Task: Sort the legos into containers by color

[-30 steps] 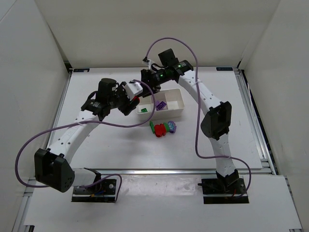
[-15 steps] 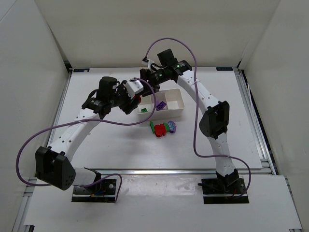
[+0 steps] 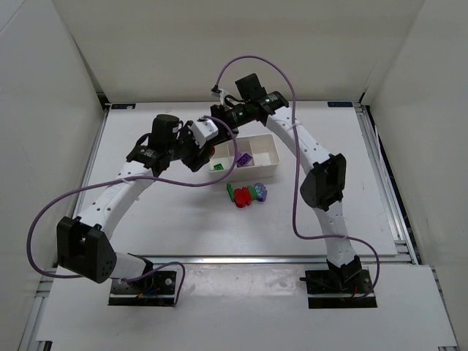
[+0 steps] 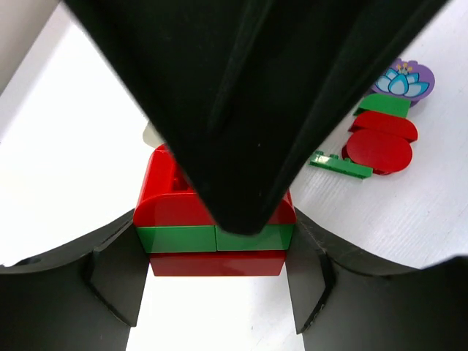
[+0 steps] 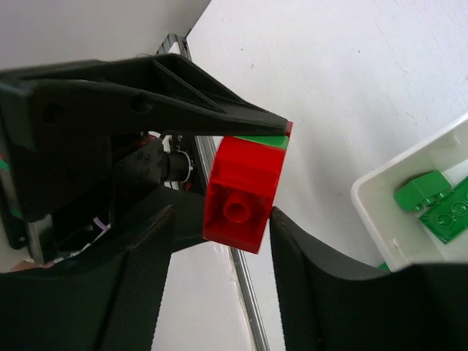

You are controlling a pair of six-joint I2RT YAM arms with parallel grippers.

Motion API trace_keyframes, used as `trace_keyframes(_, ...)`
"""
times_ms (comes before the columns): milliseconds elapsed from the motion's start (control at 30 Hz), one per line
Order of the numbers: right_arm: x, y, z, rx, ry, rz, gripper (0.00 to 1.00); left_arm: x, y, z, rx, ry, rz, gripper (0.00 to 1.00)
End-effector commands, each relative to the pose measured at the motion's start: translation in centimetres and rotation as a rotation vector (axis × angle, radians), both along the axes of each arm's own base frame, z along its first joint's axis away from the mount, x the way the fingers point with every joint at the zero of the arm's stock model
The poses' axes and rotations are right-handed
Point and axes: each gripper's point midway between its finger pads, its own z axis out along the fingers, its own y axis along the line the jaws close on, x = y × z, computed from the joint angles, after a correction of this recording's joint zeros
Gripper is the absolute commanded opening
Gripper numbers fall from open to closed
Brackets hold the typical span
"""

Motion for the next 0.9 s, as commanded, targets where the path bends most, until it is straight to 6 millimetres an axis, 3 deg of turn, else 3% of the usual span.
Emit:
trace_keyframes(0, -0.6, 0.3, 0.2, 0.025, 0.002, 0.042, 0.57, 0.8, -1.0, 2.9, -0.053, -0.066, -0.016, 0.10)
trace_keyframes(300, -0.4, 0.5, -1.0, 0.015, 0.043, 0.045, 0.52, 0.2, -1.4, 3.1, -0.067, -0.064, -0.026, 0.10)
trace_keyframes(333, -0.4, 0.6, -0.9, 0.020, 0.040, 0.046, 0.48, 0.1, -1.5, 3.3, -0.068, -0.066, -0.030, 0.10)
trace_keyframes(467, -0.4, 0.6, -0.9, 0.020, 0.037, 0.044, 0.07, 0.0, -1.4, 3.3, -0.062, -0.068, -0.020, 0.10)
trace_keyframes(567, -0.2, 0.5, -0.8, 0.024, 0.026, 0.039, 0.00, 0.2, -1.2, 3.1, -0.055, -0.064, 0.006, 0.12)
trace_keyframes(600, -0.3, 0.5, -0.6, 0.026, 0.023, 0.040, 0.00, 0.3, -1.2, 2.8, -0.055, -0.050, 0.022, 0.18)
trace_keyframes(633, -0.3, 0.4, -0.4, 0.029, 0.015, 0.038, 0.00, 0.3, -1.0, 2.7, -0.048, -0.042, 0.038, 0.39)
trace_keyframes(667, -0.1, 0.3, -0.3, 0.030, 0.013, 0.033, 0.00, 0.3, -0.9, 2.4, -0.048, -0.031, 0.048, 0.48)
trace_keyframes(700, -0.1, 0.2, 0.1, 0.037, 0.011, 0.029, 0.00, 0.2, -0.9, 2.3, -0.057, -0.009, 0.059, 0.63)
trace_keyframes(800, 0.7, -0.3, 0.8, 0.051, 0.004, 0.008, 0.00, -0.1, -0.7, 1.8, -0.077, 0.041, 0.107, 0.80)
trace_keyframes(867, 1.5, -0.9, 1.4, 0.061, -0.001, -0.016, 0.00, -0.7, -0.5, 1.6, -0.088, 0.073, 0.127, 0.82)
